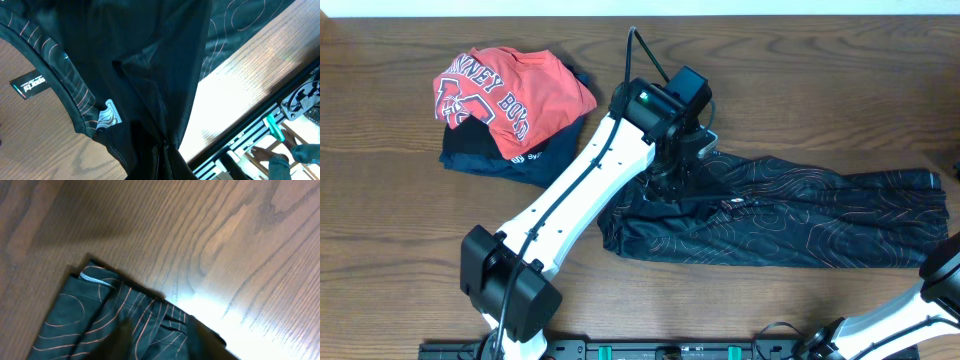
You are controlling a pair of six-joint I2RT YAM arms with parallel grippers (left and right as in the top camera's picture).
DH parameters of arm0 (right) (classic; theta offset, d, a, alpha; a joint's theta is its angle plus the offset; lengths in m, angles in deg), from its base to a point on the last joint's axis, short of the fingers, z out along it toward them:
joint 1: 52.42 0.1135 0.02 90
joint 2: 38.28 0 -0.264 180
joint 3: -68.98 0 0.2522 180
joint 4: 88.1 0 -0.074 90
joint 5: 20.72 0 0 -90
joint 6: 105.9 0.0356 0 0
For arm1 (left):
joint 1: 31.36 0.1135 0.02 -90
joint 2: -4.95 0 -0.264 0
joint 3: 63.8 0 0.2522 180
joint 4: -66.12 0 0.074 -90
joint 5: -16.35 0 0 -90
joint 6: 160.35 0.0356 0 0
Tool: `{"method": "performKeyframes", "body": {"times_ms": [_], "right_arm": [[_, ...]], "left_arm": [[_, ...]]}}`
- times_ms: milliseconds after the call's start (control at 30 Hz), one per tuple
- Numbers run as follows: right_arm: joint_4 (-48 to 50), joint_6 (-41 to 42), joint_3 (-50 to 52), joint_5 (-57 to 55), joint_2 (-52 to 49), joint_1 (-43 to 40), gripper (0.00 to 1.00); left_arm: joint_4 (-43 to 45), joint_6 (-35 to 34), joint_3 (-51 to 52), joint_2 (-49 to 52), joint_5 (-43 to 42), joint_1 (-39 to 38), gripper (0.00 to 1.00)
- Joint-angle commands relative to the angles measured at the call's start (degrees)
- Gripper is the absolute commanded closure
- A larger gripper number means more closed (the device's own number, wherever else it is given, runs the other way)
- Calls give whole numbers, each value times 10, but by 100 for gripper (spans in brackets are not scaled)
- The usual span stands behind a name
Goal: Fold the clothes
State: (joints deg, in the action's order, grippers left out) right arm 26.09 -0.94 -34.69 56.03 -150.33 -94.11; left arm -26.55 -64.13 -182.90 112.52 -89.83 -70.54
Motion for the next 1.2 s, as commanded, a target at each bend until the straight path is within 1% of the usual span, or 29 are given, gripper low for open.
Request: {"method": "performKeyframes", "body": {"times_ms": [0,133,267,633,667,700,733,800,833,867,933,1000,1167], "right_arm": [[-1,2,0,-15,9,-4,55],[0,9,0,-13,9,-4,54],[0,23,0,2,9,-4,48],[2,24,0,15,9,-4,47],[2,24,0,15,9,-4,47],[2,24,0,15,9,-4,47],[3,24,0,15,9,-4,47],[4,24,0,15,9,-4,47],[4,24,0,15,9,-4,47],[4,24,0,15,9,-4,47],[4,24,0,15,9,-4,47],[4,24,0,20,9,-4,47],[6,24,0,50,9,-4,46]], "left_arm": [[-3,-1,2,-9,-3,-2,94],[-3,-1,2,-9,-3,-2,93],[-3,-1,2,-9,-3,-2,93],[-1,-1,3,-8,-3,-2,93],[-1,-1,5,-8,-3,-2,89],[-1,-1,7,-8,-3,-2,74],[-1,-1,10,-8,-3,-2,66],[-1,-1,15,-8,-3,-2,63],[-1,-1,19,-8,-3,-2,60],[-1,-1,22,-8,-3,-2,53],[-1,-1,30,-8,-3,-2,44],[4,-1,37,-8,-3,-2,37],[51,-1,86,-8,-3,-2,30]]}}
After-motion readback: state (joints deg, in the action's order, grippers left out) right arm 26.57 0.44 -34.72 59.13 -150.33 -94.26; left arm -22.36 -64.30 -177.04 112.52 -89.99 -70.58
